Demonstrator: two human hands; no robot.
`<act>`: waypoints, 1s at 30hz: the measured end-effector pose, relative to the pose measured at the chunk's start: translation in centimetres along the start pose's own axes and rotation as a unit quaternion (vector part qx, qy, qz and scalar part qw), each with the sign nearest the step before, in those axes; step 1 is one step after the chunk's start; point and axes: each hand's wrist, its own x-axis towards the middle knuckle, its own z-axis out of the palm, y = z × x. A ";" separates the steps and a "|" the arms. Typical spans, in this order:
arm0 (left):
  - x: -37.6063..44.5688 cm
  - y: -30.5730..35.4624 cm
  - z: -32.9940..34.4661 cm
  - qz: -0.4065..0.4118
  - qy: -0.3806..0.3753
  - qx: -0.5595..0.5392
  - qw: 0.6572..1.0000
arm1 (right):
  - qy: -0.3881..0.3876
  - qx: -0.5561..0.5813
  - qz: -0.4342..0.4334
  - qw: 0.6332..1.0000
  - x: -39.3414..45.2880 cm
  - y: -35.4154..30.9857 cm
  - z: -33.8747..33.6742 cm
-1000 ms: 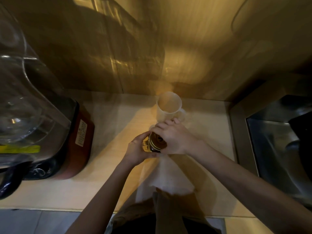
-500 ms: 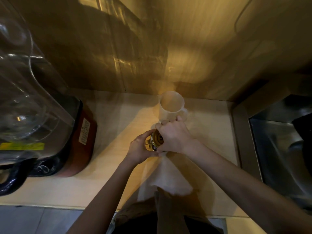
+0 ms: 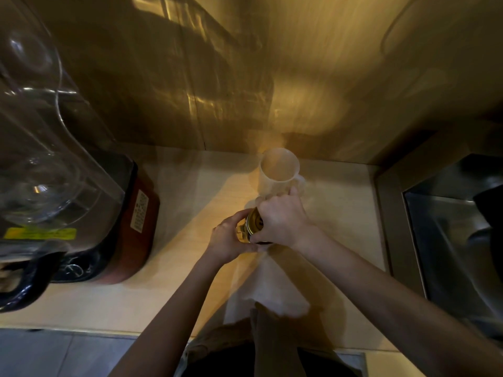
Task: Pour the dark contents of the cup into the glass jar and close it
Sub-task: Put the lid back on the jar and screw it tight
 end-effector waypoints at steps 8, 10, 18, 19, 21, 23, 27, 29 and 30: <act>0.0 0.2 0.0 -0.011 -0.003 -0.003 1.000 | 0.070 0.020 0.078 0.994 0.1 -0.4 1.8; 0.0 0.3 0.0 -0.010 -0.007 -0.003 1.000 | 0.076 0.026 0.081 0.994 0.0 -0.3 2.0; -0.2 0.3 0.0 -0.001 -0.004 -0.016 1.000 | 0.021 0.075 -0.074 0.994 -1.1 2.8 3.2; -0.2 0.2 0.0 -0.001 -0.003 -0.019 1.000 | 0.024 0.102 -0.083 0.991 -1.3 3.1 3.4; -0.2 0.2 0.0 -0.002 -0.001 -0.023 1.000 | 0.023 0.214 -0.072 0.974 -1.6 3.5 4.1; -0.3 0.3 -0.1 -0.001 0.003 -0.027 1.000 | 0.044 0.315 -0.051 0.947 -1.9 3.6 4.8; -0.2 0.4 0.0 -0.002 -0.001 -0.022 1.000 | 0.099 0.387 -0.019 0.916 -2.4 4.1 5.3; -0.2 0.4 -0.1 -0.005 -0.003 -0.019 1.000 | 0.121 0.389 -0.019 0.913 -2.5 4.2 5.0; -0.2 0.4 -0.1 -0.005 -0.003 -0.018 1.000 | 0.124 0.381 -0.021 0.916 -2.4 4.4 4.8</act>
